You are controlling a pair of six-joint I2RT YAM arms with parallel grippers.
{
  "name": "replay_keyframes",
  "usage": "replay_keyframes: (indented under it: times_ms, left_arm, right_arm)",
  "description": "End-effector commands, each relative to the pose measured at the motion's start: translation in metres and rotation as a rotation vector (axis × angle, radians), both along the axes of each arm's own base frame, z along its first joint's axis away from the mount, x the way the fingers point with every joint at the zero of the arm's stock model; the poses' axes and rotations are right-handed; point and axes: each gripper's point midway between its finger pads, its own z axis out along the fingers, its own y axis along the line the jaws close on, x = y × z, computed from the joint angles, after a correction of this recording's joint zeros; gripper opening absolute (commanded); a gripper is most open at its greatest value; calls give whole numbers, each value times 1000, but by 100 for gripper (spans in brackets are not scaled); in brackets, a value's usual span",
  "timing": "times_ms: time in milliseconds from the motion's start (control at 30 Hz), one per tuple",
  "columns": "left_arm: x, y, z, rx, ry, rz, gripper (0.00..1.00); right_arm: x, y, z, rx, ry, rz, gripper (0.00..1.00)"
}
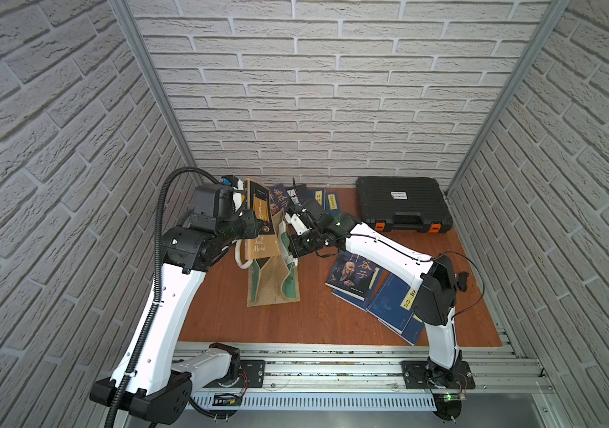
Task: Put the books into the canvas bag
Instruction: Adjust the canvas bag at the center of the board.
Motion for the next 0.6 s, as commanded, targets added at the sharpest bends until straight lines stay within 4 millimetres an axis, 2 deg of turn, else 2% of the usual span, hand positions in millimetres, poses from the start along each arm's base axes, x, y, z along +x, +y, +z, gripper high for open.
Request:
replay_keyframes:
  times_ms: [0, 233, 400, 567]
  left_arm:
    - [-4, 11, 30, -6, -111, 27, 0]
    - [-11, 24, 25, -20, -75, 88, 0]
    - [-16, 30, 12, -37, -32, 121, 0]
    - [-23, 45, 4, -47, 11, 185, 0]
  right_arm:
    - [-2, -7, 36, 43, -84, 9, 6]
    - [-7, -11, 41, 42, -96, 30, 6]
    - [-11, -14, 33, 16, -82, 55, 6]
    - [-15, -20, 27, -9, -81, 66, 6]
